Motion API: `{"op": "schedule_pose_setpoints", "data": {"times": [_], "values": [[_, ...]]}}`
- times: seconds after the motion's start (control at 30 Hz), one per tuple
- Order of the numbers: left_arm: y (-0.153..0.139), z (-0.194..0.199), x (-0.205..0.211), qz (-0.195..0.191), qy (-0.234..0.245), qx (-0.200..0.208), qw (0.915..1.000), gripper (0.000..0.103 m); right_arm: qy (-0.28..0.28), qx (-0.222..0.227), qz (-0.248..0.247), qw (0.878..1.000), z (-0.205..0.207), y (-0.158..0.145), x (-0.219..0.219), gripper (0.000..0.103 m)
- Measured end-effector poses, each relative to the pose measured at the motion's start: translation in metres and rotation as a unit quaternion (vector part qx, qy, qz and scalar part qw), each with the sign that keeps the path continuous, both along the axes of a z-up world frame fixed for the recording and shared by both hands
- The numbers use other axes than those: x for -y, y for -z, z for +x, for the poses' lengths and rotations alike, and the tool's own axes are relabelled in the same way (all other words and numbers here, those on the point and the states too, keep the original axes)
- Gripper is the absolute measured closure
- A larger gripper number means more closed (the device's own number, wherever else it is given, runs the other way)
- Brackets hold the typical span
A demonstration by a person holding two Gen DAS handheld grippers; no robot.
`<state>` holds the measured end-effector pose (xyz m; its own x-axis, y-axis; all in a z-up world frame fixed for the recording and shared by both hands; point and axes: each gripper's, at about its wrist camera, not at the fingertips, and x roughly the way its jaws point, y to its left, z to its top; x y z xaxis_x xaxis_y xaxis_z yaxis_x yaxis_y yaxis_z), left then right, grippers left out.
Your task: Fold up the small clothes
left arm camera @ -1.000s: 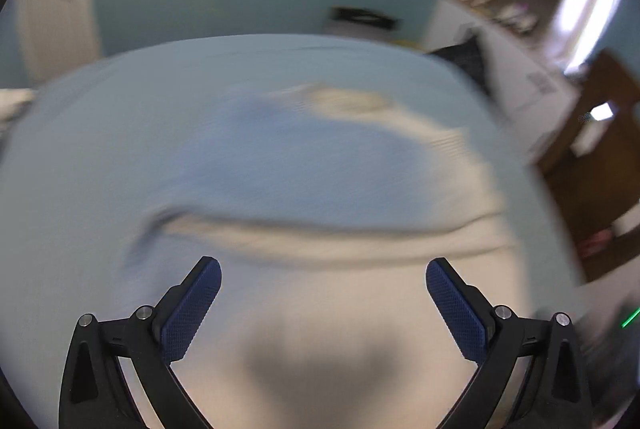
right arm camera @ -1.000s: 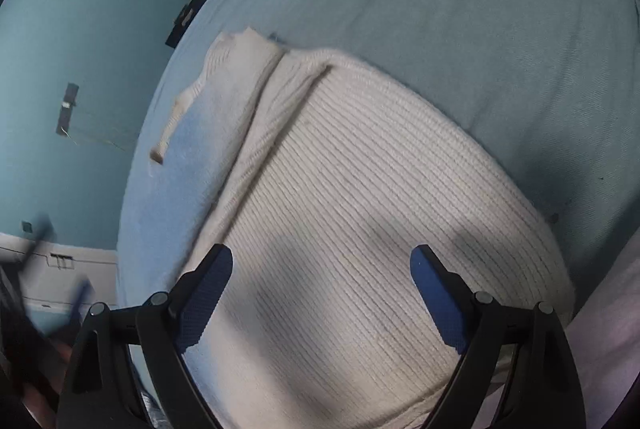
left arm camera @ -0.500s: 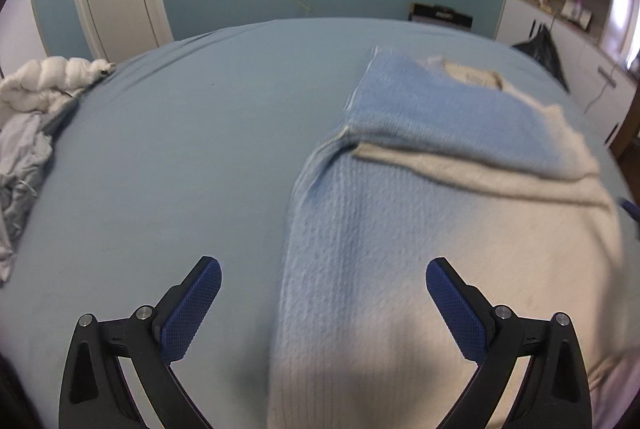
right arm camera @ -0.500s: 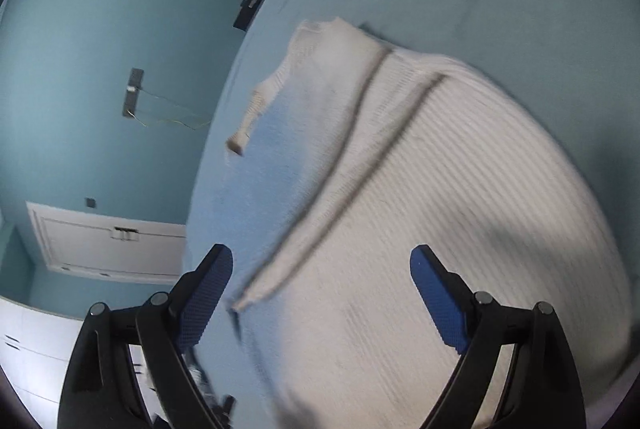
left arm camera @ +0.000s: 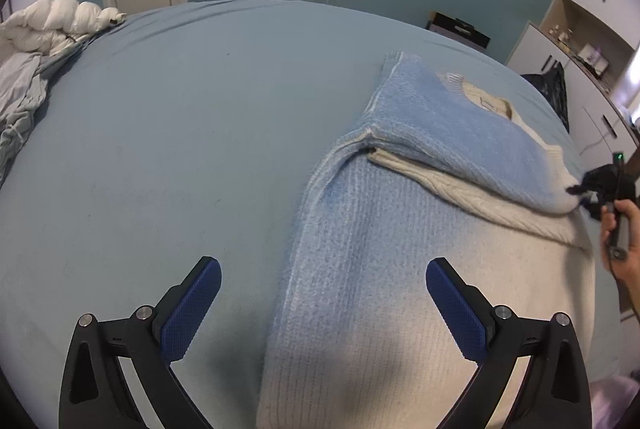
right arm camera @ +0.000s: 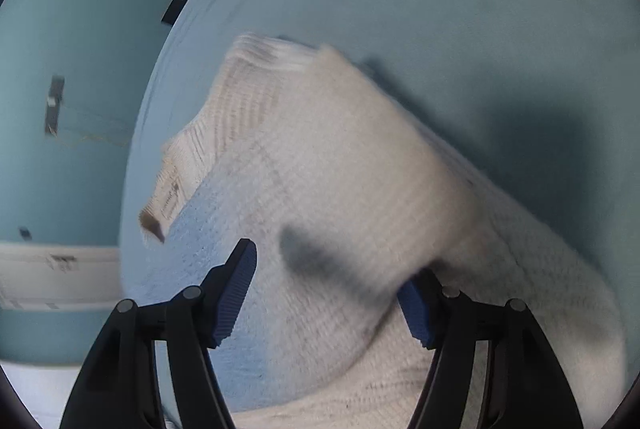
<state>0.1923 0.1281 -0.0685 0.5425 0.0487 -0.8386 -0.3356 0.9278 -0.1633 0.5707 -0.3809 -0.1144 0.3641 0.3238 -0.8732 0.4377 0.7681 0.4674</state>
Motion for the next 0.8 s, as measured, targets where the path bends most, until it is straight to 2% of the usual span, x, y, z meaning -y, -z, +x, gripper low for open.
{"op": "schedule_pose_setpoints", "data": {"times": [0.03, 0.07, 0.13, 0.27, 0.33, 0.4, 0.43, 0.47, 0.5, 0.53, 0.57, 0.6, 0.63, 0.67, 0.7, 0.73, 0.77, 0.8], "values": [[-0.001, -0.001, 0.0, 0.001, -0.001, 0.0, 1.0, 0.0, -0.024, -0.006, -0.043, 0.999, 0.004, -0.009, -0.008, 0.097], [-0.002, -0.002, 0.0, 0.002, -0.002, 0.001, 1.0, 0.0, -0.044, 0.003, -0.065, 0.997, 0.006, -0.02, -0.013, 0.096], [-0.004, -0.003, 0.001, 0.005, -0.003, 0.003, 1.0, 0.0, -0.058, 0.057, -0.085, 0.993, 0.0, -0.053, -0.019, 0.096], [-0.009, -0.008, 0.004, 0.009, -0.001, 0.009, 0.9999, 0.0, -0.073, 0.161, -0.082, 0.981, -0.035, -0.116, -0.025, 0.096], [-0.01, -0.009, 0.006, 0.014, 0.006, 0.008, 0.9999, 0.0, -0.066, 0.193, -0.089, 0.975, -0.054, -0.128, -0.019, 0.096], [-0.011, -0.009, 0.008, 0.017, 0.01, 0.006, 0.9998, 0.0, -0.06, 0.182, -0.112, 0.975, -0.066, -0.118, -0.011, 0.096], [-0.011, -0.01, 0.008, 0.018, 0.012, 0.005, 0.9998, 0.0, -0.061, 0.158, -0.135, 0.976, -0.067, -0.104, -0.009, 0.092], [-0.012, -0.011, 0.008, 0.017, 0.013, 0.006, 0.9998, 0.0, -0.069, 0.119, -0.164, 0.977, -0.064, -0.084, -0.007, 0.08], [-0.013, -0.012, 0.008, 0.015, 0.013, 0.008, 0.9998, 0.0, -0.083, 0.06, -0.194, 0.976, -0.058, -0.059, -0.009, 0.073], [-0.014, -0.013, 0.006, 0.014, 0.013, 0.01, 0.9998, 0.0, -0.092, 0.0, -0.218, 0.972, -0.054, -0.037, -0.005, 0.061], [-0.016, -0.013, 0.005, 0.012, 0.012, 0.012, 0.9998, 0.0, -0.097, -0.065, -0.242, 0.963, -0.055, -0.017, 0.001, 0.06], [-0.017, -0.013, 0.003, 0.008, 0.01, 0.014, 0.9998, 0.0, -0.091, -0.084, -0.242, 0.962, -0.06, -0.012, 0.006, 0.059], [-0.016, -0.013, 0.002, 0.005, 0.009, 0.014, 0.9998, 0.0, -0.076, -0.063, -0.234, 0.967, -0.065, -0.02, 0.008, 0.058], [-0.015, -0.012, 0.001, 0.002, 0.008, 0.014, 0.9999, 0.0, -0.06, -0.04, -0.252, 0.965, -0.071, -0.034, 0.003, 0.056], [-0.014, -0.011, 0.001, -0.001, 0.007, 0.012, 0.9999, 0.0, -0.055, -0.019, -0.281, 0.958, -0.074, -0.05, -0.008, 0.05], [-0.013, -0.011, 0.001, -0.002, 0.008, 0.009, 0.9999, 0.0, -0.062, 0.003, -0.298, 0.953, -0.075, -0.063, -0.024, 0.032], [-0.011, -0.01, 0.002, 0.0, 0.01, 0.006, 0.9999, 0.0, -0.087, 0.034, -0.297, 0.95, -0.072, -0.077, -0.049, 0.009], [-0.011, -0.01, 0.003, 0.003, 0.011, 0.004, 0.9999, 0.0, -0.106, 0.047, -0.286, 0.951, -0.071, -0.082, -0.065, 0.003]]}}
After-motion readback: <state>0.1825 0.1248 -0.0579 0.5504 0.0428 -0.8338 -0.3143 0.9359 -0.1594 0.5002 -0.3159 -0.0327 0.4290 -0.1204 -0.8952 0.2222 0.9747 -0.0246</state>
